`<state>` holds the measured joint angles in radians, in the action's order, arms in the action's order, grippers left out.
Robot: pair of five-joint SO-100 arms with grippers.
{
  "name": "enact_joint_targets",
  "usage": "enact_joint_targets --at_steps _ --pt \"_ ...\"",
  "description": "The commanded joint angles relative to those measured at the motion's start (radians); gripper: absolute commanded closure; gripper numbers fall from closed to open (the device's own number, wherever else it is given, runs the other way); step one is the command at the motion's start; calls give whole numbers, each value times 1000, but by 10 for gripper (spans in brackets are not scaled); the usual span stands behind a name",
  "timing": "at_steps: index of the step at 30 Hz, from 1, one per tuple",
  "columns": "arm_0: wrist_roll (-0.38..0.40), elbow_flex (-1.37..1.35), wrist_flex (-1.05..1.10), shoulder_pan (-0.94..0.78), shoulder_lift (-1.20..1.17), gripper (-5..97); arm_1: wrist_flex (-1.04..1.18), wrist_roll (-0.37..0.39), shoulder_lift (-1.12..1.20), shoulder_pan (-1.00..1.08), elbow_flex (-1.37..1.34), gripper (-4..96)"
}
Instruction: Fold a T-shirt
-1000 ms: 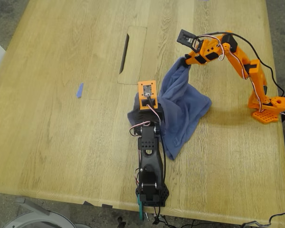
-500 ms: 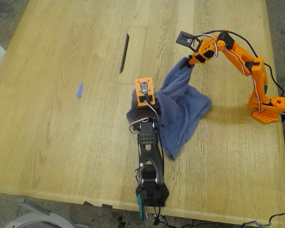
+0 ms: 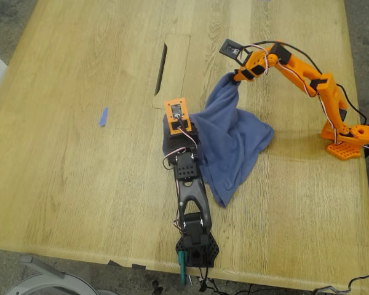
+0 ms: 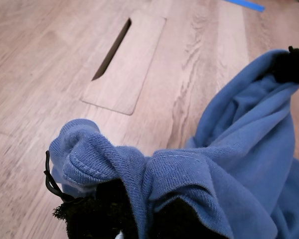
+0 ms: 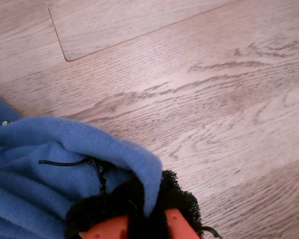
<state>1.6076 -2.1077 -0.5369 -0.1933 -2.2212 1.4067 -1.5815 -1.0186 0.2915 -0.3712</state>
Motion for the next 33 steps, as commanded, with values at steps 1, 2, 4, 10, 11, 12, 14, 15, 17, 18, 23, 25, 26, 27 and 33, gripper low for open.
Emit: enact_joint_targets --at_steps 1,2,4,10,11,12,14,15,17,18,23,25,26,27,33 --pt "3 26 60 -35 0 919 -48 -9 -2 15 5 916" --pt "3 26 66 -41 6 919 -54 -8 5 15 5 916" --pt "3 26 80 -52 21 919 -64 -8 15 21 6 916" --pt "3 29 126 -78 67 919 -77 -9 46 40 18 916" --pt "3 31 137 -83 77 919 -84 -9 55 43 26 916" --pt "3 32 147 -87 86 919 -94 -9 71 46 40 916" --pt "3 34 169 -97 101 919 -104 -9 103 49 80 916" --pt "3 34 178 -101 109 919 -120 -9 123 51 104 916" --pt "3 34 202 -109 126 919 -137 -9 164 55 156 916" --pt "3 35 213 -114 137 919 -140 -9 186 58 190 916" --pt "5 66 268 -126 198 919 -114 -9 308 71 390 916" --pt "5 87 282 -129 229 919 -89 -11 353 77 468 916" --pt "5 97 288 -130 244 919 -75 -11 370 78 500 916" --pt "5 107 293 -130 258 919 -69 -11 377 78 512 916" --pt "5 138 345 -137 319 919 -138 -11 393 86 512 916"
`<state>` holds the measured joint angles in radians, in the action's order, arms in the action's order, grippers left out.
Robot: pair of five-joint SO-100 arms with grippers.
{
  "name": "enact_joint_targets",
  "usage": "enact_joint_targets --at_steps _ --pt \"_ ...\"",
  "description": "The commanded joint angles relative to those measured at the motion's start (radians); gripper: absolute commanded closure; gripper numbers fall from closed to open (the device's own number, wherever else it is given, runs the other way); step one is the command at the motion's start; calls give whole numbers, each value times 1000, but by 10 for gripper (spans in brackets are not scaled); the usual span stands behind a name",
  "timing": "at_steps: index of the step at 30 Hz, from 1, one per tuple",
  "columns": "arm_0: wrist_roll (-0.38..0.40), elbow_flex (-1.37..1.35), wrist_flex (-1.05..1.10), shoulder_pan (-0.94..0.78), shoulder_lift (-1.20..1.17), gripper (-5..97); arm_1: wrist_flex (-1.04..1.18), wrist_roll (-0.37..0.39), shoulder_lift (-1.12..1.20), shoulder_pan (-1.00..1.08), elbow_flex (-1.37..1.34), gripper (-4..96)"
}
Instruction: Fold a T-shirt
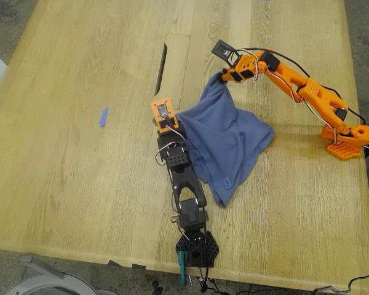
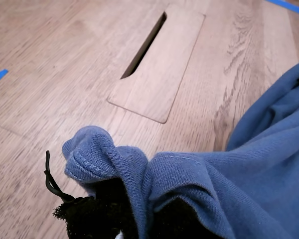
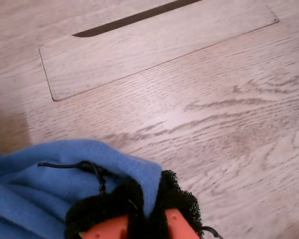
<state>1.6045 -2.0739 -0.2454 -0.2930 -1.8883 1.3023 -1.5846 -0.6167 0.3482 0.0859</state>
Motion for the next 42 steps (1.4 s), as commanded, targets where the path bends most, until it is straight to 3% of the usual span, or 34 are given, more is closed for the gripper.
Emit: enact_joint_targets --at_steps 1,21,42 --pt "8 104 69 -40 -5 919 -54 -8 -2 31 55 916" --pt "5 190 430 -127 227 919 -540 -12 143 58 55 916" --pt "2 388 762 -192 462 919 -910 -17 244 63 55 916"
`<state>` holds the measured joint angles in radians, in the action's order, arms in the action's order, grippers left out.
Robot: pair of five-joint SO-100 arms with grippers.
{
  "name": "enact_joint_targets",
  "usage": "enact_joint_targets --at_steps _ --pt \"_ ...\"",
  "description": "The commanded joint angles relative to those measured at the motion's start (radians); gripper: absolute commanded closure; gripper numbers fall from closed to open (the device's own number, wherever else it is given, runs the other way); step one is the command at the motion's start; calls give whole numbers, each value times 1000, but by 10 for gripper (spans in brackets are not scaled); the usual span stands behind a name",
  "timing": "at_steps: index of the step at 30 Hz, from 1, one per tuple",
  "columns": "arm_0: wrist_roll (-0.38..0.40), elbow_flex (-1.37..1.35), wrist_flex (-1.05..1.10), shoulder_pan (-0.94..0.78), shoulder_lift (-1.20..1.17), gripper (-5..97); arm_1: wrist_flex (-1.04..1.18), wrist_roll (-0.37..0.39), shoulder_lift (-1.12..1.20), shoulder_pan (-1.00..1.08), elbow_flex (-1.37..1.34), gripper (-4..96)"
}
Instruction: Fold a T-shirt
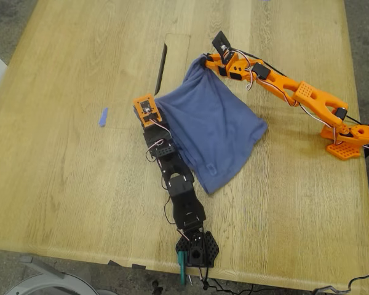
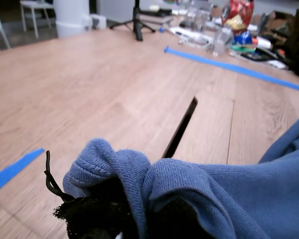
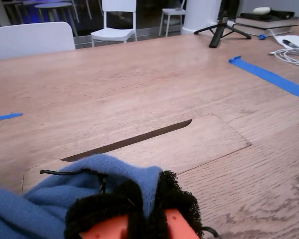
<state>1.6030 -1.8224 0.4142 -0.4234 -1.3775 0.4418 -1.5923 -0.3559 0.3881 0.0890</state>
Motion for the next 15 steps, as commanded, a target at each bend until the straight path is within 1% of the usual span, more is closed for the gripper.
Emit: enact_joint_targets --at_steps 1,6,15 --pt "3 135 124 -64 -48 919 -64 -9 -12 21 52 916" --pt "2 117 146 -63 -61 918 -138 -14 5 17 52 916" --pt "0 118 20 -38 -161 918 -117 -15 -35 23 52 916"
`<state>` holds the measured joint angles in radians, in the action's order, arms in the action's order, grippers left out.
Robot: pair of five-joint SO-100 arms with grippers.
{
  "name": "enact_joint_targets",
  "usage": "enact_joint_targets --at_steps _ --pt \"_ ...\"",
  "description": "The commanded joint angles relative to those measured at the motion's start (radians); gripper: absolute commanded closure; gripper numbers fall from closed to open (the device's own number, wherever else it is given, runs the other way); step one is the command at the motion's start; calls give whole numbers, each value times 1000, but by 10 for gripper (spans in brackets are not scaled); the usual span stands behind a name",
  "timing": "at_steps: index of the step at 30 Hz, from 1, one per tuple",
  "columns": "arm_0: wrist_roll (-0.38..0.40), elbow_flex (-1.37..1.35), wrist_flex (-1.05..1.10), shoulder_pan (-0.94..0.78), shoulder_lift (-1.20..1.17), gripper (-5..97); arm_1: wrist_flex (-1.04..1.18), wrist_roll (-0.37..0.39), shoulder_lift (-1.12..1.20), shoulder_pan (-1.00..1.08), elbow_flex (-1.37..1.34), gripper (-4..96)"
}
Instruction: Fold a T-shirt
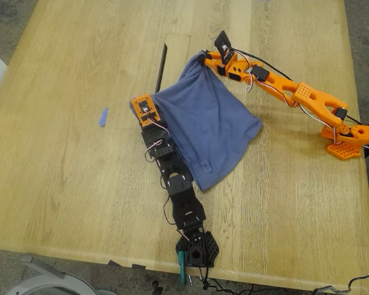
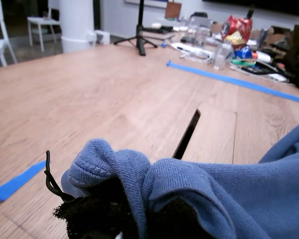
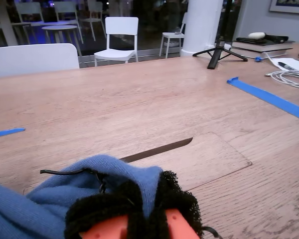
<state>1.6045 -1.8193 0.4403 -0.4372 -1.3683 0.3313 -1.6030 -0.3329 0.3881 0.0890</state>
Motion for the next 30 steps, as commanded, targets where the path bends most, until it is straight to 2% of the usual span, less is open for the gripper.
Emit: enact_joint_targets --at_steps 1,7,15,30 --pt "0 112 -17 -26 -181 918 -17 -3 -61 25 52 916" --pt "9 95 -161 -15 -287 918 11 -2 -123 28 52 916" --pt "11 92 -347 -12 -407 918 152 -5 -225 43 52 916" --pt "21 92 -657 31 -581 918 525 2 -387 5 52 916"
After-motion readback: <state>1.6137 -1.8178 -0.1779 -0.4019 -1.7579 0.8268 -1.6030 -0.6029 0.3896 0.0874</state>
